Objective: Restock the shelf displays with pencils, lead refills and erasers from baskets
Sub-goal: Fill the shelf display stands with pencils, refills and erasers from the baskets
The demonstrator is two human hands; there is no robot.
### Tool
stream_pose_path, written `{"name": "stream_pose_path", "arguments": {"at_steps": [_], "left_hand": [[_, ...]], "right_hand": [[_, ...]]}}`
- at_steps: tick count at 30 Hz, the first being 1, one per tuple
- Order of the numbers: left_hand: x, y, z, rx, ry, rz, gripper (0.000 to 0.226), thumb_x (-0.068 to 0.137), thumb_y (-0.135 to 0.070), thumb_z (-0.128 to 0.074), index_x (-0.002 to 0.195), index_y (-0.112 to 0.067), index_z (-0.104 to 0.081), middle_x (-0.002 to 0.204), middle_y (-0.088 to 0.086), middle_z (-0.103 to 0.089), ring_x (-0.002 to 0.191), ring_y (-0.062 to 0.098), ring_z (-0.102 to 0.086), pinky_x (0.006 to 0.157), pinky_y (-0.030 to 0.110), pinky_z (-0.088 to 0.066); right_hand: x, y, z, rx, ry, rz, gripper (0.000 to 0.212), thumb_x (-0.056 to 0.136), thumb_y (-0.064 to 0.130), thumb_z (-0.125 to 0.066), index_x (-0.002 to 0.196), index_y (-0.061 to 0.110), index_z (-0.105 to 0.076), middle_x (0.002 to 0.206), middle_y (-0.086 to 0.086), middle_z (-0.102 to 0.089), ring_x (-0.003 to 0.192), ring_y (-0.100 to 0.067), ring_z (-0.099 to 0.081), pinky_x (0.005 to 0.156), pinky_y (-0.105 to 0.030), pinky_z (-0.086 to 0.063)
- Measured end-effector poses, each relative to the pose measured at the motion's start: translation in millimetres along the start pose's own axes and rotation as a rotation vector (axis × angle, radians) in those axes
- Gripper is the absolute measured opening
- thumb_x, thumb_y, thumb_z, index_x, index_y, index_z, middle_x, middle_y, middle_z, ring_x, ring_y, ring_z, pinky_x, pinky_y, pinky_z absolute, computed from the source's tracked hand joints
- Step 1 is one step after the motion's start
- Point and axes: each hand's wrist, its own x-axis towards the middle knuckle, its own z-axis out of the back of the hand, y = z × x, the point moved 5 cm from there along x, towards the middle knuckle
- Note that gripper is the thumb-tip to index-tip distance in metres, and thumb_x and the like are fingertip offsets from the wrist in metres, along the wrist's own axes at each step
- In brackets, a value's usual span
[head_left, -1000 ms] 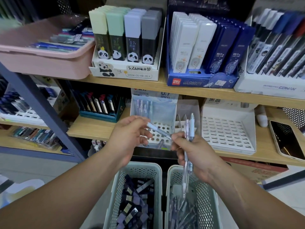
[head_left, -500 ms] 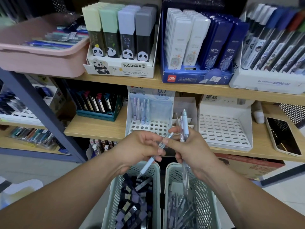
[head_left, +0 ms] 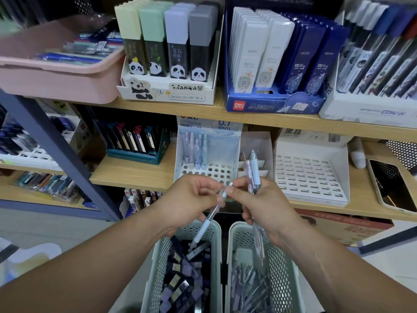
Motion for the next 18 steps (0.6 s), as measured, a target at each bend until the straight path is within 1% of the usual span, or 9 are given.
{"name": "stream_pose_path", "arguments": {"at_steps": [1, 2, 4, 5, 7, 9, 13, 16, 18], "left_hand": [[2, 0, 4, 0.028, -0.023, -0.001, 0.016, 0.09, -0.005, -0.069, 0.101, -0.016, -0.074, 0.089, 0.008, -0.076, 0.082, 0.02, -0.071, 0.056, 0.027, -0.054], [4, 1, 10, 0.034, -0.065, -0.001, 0.014, 0.09, -0.005, -0.07, 0.099, -0.015, -0.074, 0.089, 0.008, -0.075, 0.081, 0.019, -0.07, 0.058, 0.028, -0.056], [6, -1, 25, 0.025, -0.206, -0.023, 0.012, 0.089, -0.007, -0.071, 0.097, -0.015, -0.071, 0.089, 0.007, -0.073, 0.085, 0.02, -0.072, 0.066, 0.035, -0.061], [6, -4, 33, 0.007, -0.287, -0.052, 0.012, 0.089, -0.006, -0.071, 0.097, -0.015, -0.068, 0.089, 0.007, -0.072, 0.088, 0.021, -0.072, 0.07, 0.037, -0.062], [6, -13, 47, -0.084, -0.415, -0.126, 0.015, 0.089, 0.0, -0.069, 0.097, -0.012, -0.063, 0.091, 0.01, -0.066, 0.085, 0.02, -0.071, 0.072, 0.039, -0.063], [9, -21, 56, -0.163, -0.495, -0.191, 0.017, 0.089, 0.004, -0.067, 0.098, -0.009, -0.06, 0.089, 0.006, -0.061, 0.078, 0.014, -0.067, 0.069, 0.037, -0.062], [18, -32, 61, -0.159, -0.642, -0.299, 0.02, 0.089, 0.004, -0.067, 0.096, -0.013, -0.06, 0.086, 0.0, -0.059, 0.075, 0.008, -0.062, 0.07, 0.043, -0.063], [25, -31, 56, -0.125, -0.713, -0.342, 0.026, 0.086, 0.006, -0.065, 0.089, -0.018, -0.056, 0.084, 0.002, -0.058, 0.077, 0.016, -0.059, 0.075, 0.054, -0.06], [30, -28, 52, -0.097, -0.728, -0.346, 0.027, 0.083, 0.005, -0.065, 0.085, -0.02, -0.054, 0.081, 0.004, -0.057, 0.077, 0.021, -0.058, 0.077, 0.06, -0.057]], "right_hand": [[1, -1, 2, 0.008, -0.015, -0.006, 0.017, 0.087, 0.021, -0.079, 0.099, 0.014, -0.07, 0.069, -0.013, -0.068, 0.041, -0.013, -0.047, 0.044, -0.026, -0.041], [2, -1, 5, 0.02, -0.033, -0.01, 0.013, 0.088, 0.021, -0.078, 0.098, 0.016, -0.071, 0.076, -0.015, -0.071, 0.041, -0.013, -0.047, 0.044, -0.026, -0.04], [4, 0, 12, 0.047, -0.065, -0.022, 0.009, 0.09, 0.021, -0.076, 0.097, 0.017, -0.072, 0.088, -0.014, -0.075, 0.041, -0.012, -0.046, 0.044, -0.027, -0.04], [5, 0, 16, 0.054, -0.076, -0.03, 0.009, 0.091, 0.021, -0.075, 0.098, 0.015, -0.072, 0.089, -0.012, -0.075, 0.041, -0.012, -0.046, 0.044, -0.026, -0.04], [6, 0, 23, 0.049, -0.094, -0.039, 0.01, 0.092, 0.02, -0.073, 0.099, 0.014, -0.071, 0.088, -0.009, -0.075, 0.041, -0.012, -0.045, 0.043, -0.026, -0.039], [6, -2, 27, 0.034, -0.099, -0.04, 0.01, 0.092, 0.021, -0.073, 0.098, 0.013, -0.071, 0.088, -0.009, -0.074, 0.041, -0.013, -0.045, 0.042, -0.025, -0.038], [7, -4, 33, 0.006, -0.11, -0.027, 0.01, 0.091, 0.021, -0.073, 0.096, 0.014, -0.07, 0.084, -0.01, -0.07, 0.039, -0.013, -0.044, 0.04, -0.024, -0.037], [10, -5, 36, 0.03, -0.114, -0.021, 0.008, 0.091, 0.019, -0.073, 0.094, 0.013, -0.07, 0.079, -0.009, -0.066, 0.04, -0.015, -0.044, 0.04, -0.024, -0.037], [11, -7, 38, 0.03, -0.108, -0.019, 0.007, 0.091, 0.019, -0.073, 0.094, 0.013, -0.07, 0.078, -0.009, -0.065, 0.041, -0.015, -0.044, 0.041, -0.025, -0.037]]}}
